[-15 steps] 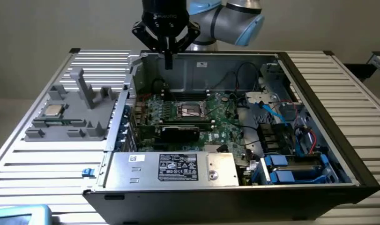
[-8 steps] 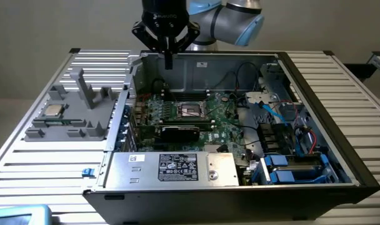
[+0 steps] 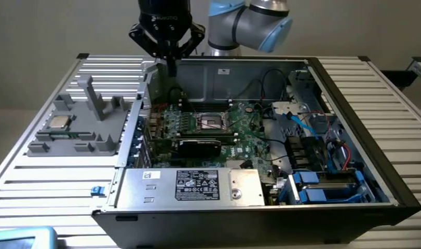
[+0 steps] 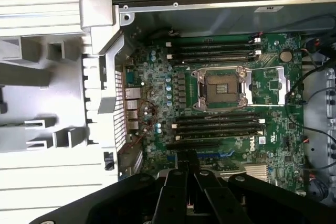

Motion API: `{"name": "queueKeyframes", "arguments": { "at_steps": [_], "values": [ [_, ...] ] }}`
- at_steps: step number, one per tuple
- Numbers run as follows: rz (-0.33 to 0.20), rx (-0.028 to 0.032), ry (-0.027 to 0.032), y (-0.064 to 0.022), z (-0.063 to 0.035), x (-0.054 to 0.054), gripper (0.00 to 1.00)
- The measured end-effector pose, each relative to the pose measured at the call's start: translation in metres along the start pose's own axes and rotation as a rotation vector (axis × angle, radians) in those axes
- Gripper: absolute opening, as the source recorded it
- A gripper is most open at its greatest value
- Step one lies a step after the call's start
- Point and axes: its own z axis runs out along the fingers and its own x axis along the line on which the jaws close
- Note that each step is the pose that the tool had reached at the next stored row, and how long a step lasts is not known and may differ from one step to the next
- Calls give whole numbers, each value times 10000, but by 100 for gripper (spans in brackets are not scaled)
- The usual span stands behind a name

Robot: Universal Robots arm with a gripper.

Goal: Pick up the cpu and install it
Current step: 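Reach for the cpu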

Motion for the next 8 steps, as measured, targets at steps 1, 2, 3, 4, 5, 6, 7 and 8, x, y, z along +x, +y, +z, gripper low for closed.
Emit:
{"name": "queueKeyframes", "arguments": {
  "at_steps": [1, 2, 3, 4, 5, 6, 7, 8],
  "values": [
    [-1, 0, 0, -3, -1, 45, 12],
    [-2, 1, 1, -7, -2, 93, 12],
    [-1, 0, 0, -10, -3, 138, 12],
    [-1, 0, 0, -13, -4, 184, 12],
    [-2, 0, 0, -16, -5, 228, 12],
    [-2, -1, 0, -20, -5, 274, 12],
    [-1, 0, 0, -23, -6, 319, 12],
    [-2, 0, 0, -26, -7, 364, 12]
  ]
}}
